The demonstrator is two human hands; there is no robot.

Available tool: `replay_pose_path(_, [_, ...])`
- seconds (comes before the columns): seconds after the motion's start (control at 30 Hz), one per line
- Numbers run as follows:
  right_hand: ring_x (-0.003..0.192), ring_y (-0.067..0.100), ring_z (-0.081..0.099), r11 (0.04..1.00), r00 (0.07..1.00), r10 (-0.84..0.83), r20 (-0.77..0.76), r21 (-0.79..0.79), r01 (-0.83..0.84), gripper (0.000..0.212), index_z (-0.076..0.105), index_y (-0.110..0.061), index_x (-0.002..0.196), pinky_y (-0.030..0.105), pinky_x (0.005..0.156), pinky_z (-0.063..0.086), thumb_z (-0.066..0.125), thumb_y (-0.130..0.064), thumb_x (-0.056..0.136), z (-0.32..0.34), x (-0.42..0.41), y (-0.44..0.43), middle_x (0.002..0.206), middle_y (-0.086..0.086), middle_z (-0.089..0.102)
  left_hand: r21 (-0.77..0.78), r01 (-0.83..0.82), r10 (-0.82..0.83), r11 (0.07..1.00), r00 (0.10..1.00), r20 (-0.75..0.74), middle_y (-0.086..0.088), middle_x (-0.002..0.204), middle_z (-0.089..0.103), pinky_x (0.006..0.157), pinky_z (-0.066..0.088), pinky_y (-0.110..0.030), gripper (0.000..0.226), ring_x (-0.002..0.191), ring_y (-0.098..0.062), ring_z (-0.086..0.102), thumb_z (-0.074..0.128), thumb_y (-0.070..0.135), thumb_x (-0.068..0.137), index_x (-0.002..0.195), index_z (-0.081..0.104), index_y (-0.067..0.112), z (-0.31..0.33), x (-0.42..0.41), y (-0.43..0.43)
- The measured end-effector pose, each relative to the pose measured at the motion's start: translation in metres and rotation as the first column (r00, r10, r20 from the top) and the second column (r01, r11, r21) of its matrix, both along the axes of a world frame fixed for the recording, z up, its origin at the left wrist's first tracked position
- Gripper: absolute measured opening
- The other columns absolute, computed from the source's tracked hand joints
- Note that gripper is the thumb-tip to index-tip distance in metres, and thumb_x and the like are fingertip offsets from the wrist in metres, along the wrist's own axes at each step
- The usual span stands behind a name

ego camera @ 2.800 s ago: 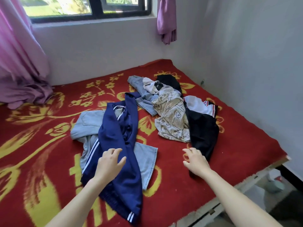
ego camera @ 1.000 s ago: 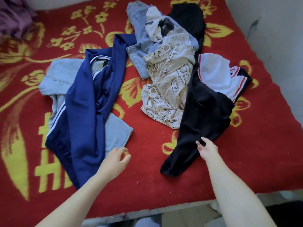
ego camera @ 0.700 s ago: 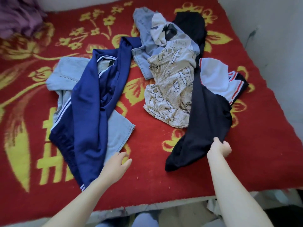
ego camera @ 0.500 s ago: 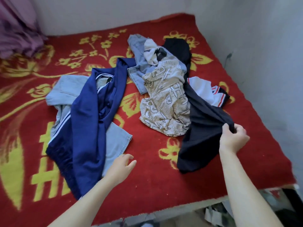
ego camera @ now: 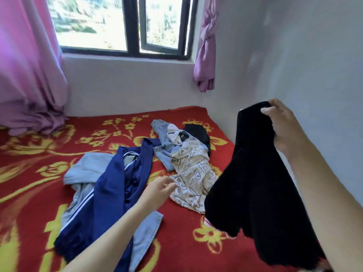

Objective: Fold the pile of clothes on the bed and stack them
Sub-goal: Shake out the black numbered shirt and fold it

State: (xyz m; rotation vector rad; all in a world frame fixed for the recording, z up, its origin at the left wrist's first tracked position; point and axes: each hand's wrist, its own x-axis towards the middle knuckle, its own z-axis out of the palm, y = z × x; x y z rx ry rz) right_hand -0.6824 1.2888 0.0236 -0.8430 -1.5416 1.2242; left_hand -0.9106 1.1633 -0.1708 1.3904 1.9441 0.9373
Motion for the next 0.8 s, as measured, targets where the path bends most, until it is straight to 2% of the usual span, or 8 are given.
replay_pose_path(0.07, [0.079,0.018,0.060,0.995,0.994,0.099,-0.037,0.007,-0.099,0.019,0.056,-0.023,0.067,0.029,0.074,0.047,0.048,-0.012,0.081,0.022,-0.021,-0.020,0.087,0.010,0.062,0.104,0.014,-0.027,0.994,0.992,0.126,0.006,0.090,0.059,0.066,0.045,-0.018,0.023,0.081,-0.011,0.057,0.053,0.025,0.094,0.115,0.058,0.016,0.025,-0.009,-0.010])
replay_pose_path(0.13, [0.088,0.024,0.059,0.981,0.976,0.193,-0.102,-0.002,-0.194,0.023,0.059,-0.025,0.062,0.034,0.082,0.045,0.047,-0.015,0.079,0.040,-0.045,-0.041,0.098,0.019,0.061,0.173,0.069,-0.110,0.983,0.964,0.243,0.009,0.091,0.057,0.064,0.042,-0.011,0.029,0.078,-0.002,0.054,0.054,0.025,0.093,0.122,0.053,0.018,0.049,-0.016,-0.026])
replay_pose_path(0.23, [0.074,0.019,0.065,0.925,0.903,0.367,-0.222,-0.014,-0.379,0.045,0.059,-0.024,0.055,0.025,0.071,0.052,0.035,-0.009,0.090,0.056,-0.083,-0.067,0.085,0.012,0.070,0.244,0.166,-0.251,0.956,0.890,0.380,0.007,0.117,0.057,0.087,0.046,-0.016,0.029,0.100,0.001,0.056,0.055,0.028,0.093,0.121,0.048,0.031,0.082,-0.024,-0.054])
replay_pose_path(0.33, [0.069,0.017,0.067,0.897,0.870,0.426,-0.250,-0.012,-0.442,0.046,0.060,-0.022,0.057,0.023,0.067,0.054,0.033,-0.008,0.092,0.068,-0.118,-0.090,0.079,0.009,0.072,0.296,0.192,-0.321,0.936,0.810,0.491,0.014,0.107,0.063,0.082,0.048,-0.014,0.026,0.095,0.003,0.061,0.051,0.016,0.094,0.115,0.053,0.033,0.107,-0.038,-0.081])
replay_pose_path(0.43, [0.068,0.015,0.065,0.887,0.852,0.442,-0.282,-0.008,-0.462,0.030,0.054,-0.017,0.070,0.025,0.068,0.053,0.036,-0.007,0.093,0.075,-0.144,-0.107,0.072,0.005,0.068,0.265,0.158,-0.269,0.951,0.847,0.459,0.011,0.088,0.068,0.071,0.047,-0.015,0.015,0.082,-0.003,0.064,0.056,0.017,0.092,0.102,0.062,0.025,0.124,-0.063,-0.107])
replay_pose_path(0.53, [0.059,0.012,0.063,0.869,0.816,0.468,-0.340,0.007,-0.495,0.042,0.058,-0.017,0.062,0.020,0.057,0.052,0.034,-0.006,0.093,0.081,-0.160,-0.115,0.061,0.000,0.065,0.255,0.019,-0.119,0.967,0.917,0.382,0.007,0.079,0.069,0.070,0.050,-0.018,0.013,0.075,-0.008,0.065,0.062,0.008,0.087,0.090,0.068,0.019,0.125,-0.101,-0.126])
replay_pose_path(0.63, [0.060,0.012,0.064,0.877,0.810,0.439,-0.388,-0.012,-0.480,0.041,0.059,-0.019,0.060,0.020,0.057,0.053,0.036,-0.008,0.093,0.085,-0.167,-0.113,0.061,-0.001,0.065,0.240,-0.087,0.006,0.967,0.948,0.318,-0.001,0.072,0.064,0.064,0.048,-0.018,0.012,0.066,-0.010,0.059,0.071,0.003,0.075,0.085,0.068,0.007,0.124,-0.144,-0.151])
replay_pose_path(0.8, [0.068,0.011,0.063,0.927,0.862,0.310,-0.402,-0.072,-0.367,0.022,0.056,-0.020,0.073,0.025,0.068,0.053,0.045,-0.013,0.091,0.076,-0.180,-0.099,0.070,-0.003,0.065,0.300,-0.288,0.239,0.909,0.952,0.190,0.009,0.052,0.059,0.051,0.039,-0.009,0.024,0.048,0.002,0.050,0.065,-0.011,0.076,0.065,0.064,0.011,0.132,-0.196,-0.180])
